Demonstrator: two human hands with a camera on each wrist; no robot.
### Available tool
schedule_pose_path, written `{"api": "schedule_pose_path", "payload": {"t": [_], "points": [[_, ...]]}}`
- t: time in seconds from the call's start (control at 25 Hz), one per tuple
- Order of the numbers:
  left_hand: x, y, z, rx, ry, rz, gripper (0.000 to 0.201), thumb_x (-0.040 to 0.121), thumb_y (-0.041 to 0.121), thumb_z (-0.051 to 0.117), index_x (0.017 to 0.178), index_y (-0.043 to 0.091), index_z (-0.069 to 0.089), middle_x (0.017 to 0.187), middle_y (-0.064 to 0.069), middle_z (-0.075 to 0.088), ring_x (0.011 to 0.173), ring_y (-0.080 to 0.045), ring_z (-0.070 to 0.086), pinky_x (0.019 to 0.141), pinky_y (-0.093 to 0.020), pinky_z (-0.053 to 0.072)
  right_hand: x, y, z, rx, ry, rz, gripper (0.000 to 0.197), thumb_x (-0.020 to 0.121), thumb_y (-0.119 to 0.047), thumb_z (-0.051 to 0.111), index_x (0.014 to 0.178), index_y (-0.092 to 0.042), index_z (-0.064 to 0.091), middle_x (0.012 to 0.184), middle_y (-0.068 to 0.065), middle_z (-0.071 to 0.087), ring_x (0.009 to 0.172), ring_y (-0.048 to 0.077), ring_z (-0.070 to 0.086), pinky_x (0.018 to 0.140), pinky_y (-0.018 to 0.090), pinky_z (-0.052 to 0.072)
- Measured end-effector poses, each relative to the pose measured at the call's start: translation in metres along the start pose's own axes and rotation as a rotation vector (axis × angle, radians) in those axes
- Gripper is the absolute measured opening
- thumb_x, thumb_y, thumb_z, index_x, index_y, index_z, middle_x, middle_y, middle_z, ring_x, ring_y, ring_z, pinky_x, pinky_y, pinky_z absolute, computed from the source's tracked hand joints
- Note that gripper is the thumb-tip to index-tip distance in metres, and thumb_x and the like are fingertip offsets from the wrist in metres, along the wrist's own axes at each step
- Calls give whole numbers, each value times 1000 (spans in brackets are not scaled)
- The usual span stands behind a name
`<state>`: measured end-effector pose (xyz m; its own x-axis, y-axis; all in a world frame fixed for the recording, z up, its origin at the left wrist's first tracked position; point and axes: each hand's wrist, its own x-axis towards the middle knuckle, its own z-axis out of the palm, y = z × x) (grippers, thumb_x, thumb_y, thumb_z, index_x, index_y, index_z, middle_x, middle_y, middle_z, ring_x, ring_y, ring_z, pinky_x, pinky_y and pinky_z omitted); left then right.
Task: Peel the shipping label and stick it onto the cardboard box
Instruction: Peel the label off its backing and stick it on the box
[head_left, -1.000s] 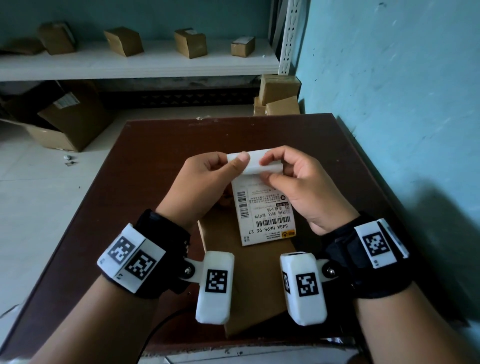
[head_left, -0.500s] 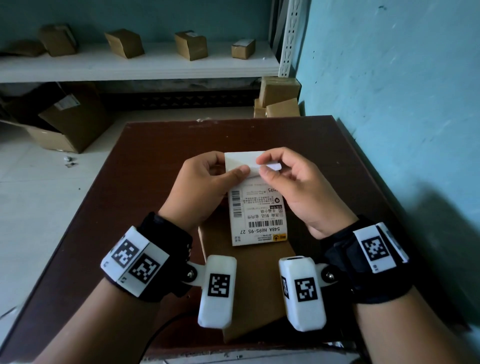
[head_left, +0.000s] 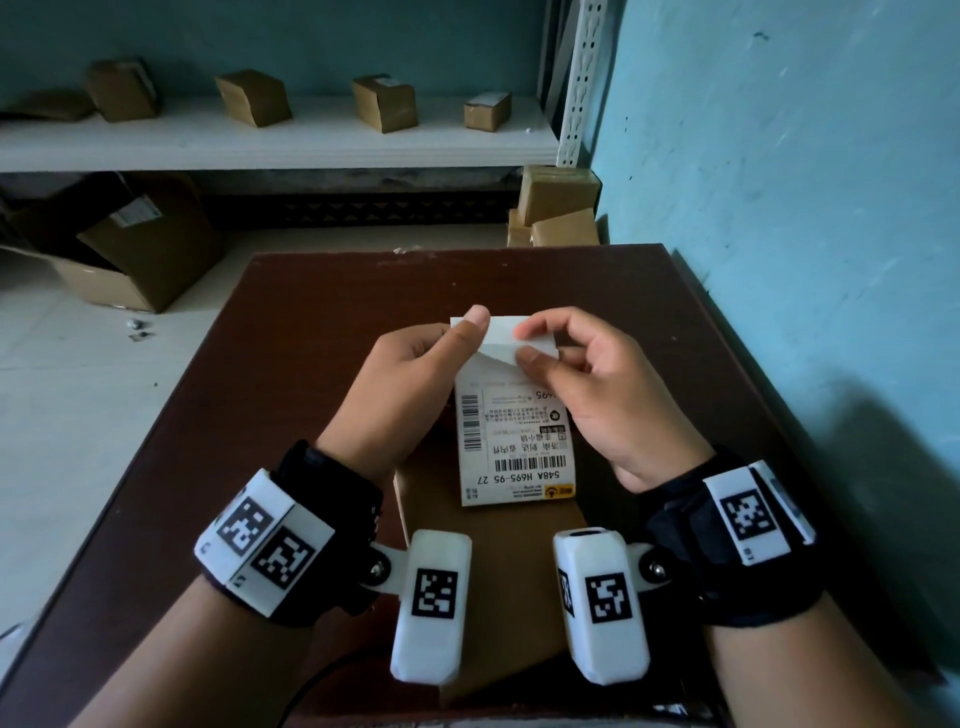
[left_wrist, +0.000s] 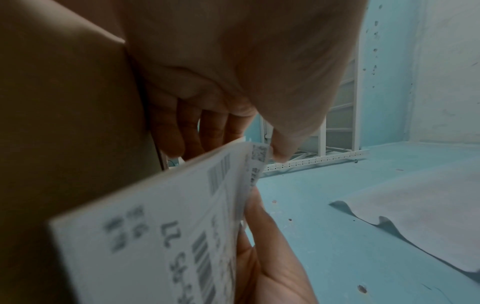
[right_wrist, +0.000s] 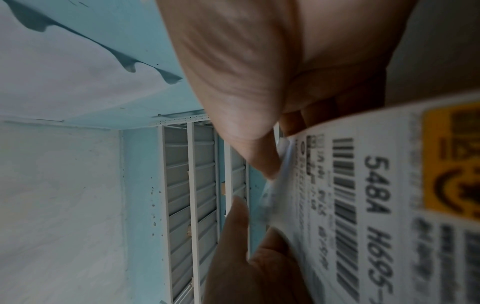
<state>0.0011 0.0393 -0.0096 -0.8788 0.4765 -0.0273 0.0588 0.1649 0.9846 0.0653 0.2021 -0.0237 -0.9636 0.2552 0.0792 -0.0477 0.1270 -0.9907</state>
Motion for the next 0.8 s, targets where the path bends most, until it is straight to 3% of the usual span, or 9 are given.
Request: {"api": "schedule_pose_path", "payload": {"t": [0.08,0.24,0.44,0.56,0.68,0.8], "points": [[1,-1,0,-33,30,-28,56,96,47,55,89,-7,65,83,-21,73,70,-26,69,64,-34,52,0,1,0,-6,-10,2,14,92,-10,67,103,-19,66,96,5,76,88,19,75,76,36,62],[4,-6,-1,-13,89,-44,28,94,26,65,80,2,70,76,-14,75,67,-25,72,59,-31,55,-1,2,-1,15,-47,-6,16,92,-8,67,104,-17,65,97,11,76,91,24,75,78,40,62],[4,-6,-2,-89,103,-76,26,93,21,65,69,11,67,67,-7,70,61,-20,69,54,-29,52,-1,2,0,23,-84,4,21,91,-6,68,108,-17,63,101,12,75,94,28,74,82,44,61],[4,-5,-2,-112,114,-78,22,92,18,64,72,9,66,66,-6,68,61,-19,68,55,-28,52,-1,1,0,12,-102,5,23,90,-6,69,107,-20,63,103,10,75,95,24,74,81,42,62],[5,-6,-2,-110,117,-85,24,93,22,63,74,8,67,68,-8,67,64,-22,66,60,-31,51,-1,1,0,3,-108,3,25,89,-4,70,106,-21,63,103,8,76,94,22,74,80,39,62],[5,-6,-3,-99,71,-87,39,93,37,65,81,-1,66,72,-11,68,66,-25,67,61,-33,52,-1,1,0,-20,-92,5,26,88,-4,70,105,-23,64,101,6,76,90,19,75,76,37,62]]}}
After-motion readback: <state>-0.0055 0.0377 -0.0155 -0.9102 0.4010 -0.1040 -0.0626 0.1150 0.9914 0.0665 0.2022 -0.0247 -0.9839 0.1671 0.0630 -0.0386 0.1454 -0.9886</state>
